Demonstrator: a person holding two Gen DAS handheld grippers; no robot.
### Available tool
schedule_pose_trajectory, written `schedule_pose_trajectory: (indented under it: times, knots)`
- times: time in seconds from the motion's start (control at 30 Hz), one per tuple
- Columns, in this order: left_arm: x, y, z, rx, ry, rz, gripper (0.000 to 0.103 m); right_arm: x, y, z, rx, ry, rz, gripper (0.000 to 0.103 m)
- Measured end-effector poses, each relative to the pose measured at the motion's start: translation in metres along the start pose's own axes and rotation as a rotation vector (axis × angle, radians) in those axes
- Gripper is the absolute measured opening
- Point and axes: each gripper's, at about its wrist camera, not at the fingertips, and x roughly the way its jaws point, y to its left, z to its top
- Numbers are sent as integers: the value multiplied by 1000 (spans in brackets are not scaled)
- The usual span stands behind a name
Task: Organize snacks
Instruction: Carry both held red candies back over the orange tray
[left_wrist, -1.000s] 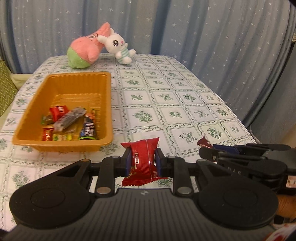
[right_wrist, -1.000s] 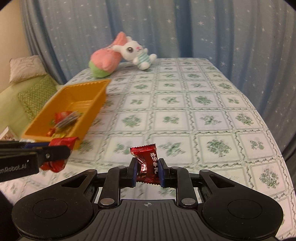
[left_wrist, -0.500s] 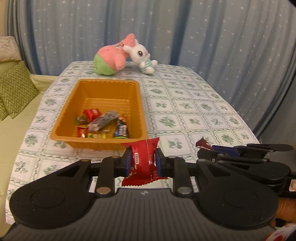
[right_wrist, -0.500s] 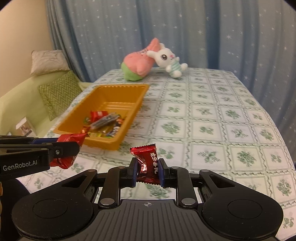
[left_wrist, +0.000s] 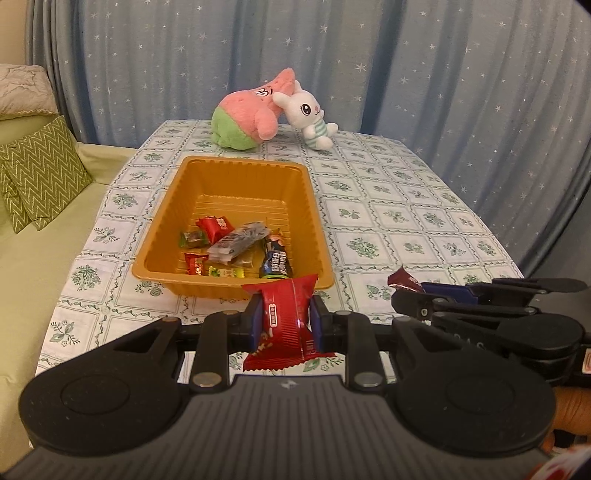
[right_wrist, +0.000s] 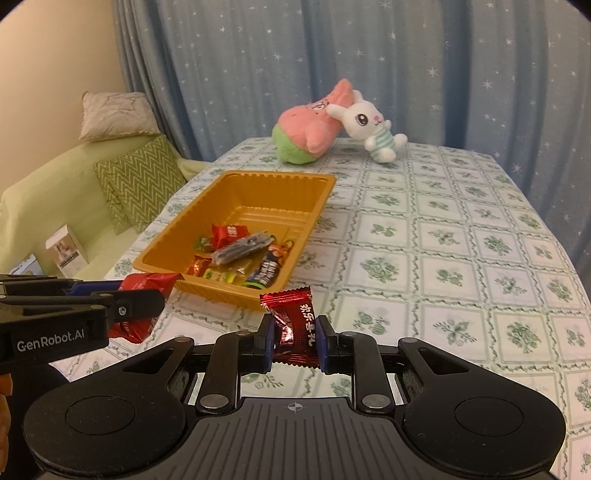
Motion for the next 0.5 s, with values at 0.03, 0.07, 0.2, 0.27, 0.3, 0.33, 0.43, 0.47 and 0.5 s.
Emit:
schedule_pose_trajectory:
  times: [0.03,0.07,0.2,0.27,0.3,0.33,0.43,0.47,0.5]
  knots:
    - [1,2,1,0,0,0,23,3,1,3,-2,1,2,23]
    - [3,4,3,1,1,2,23,6,2,5,-2,1,5,23]
    - [11,12,13,11,5,5,23,20,6,17,-5,2,11,23]
    - [17,17,20,17,6,3,23,27,8,25,-3,0,15,23]
    - [20,20,23,18,6,3,23,31,8,29,-3,-1,16,23]
    - [23,22,27,19,5,4,23,35,9,33,0,0,19,23]
    - [33,30,36,24,2,13,23,49,11,44,0,2,25,23]
    - [36,33,40,24,1,16,23,54,12,48,1,3,27,23]
    - [41,36,44,25,1,18,23,59,12,52,1,4,29,23]
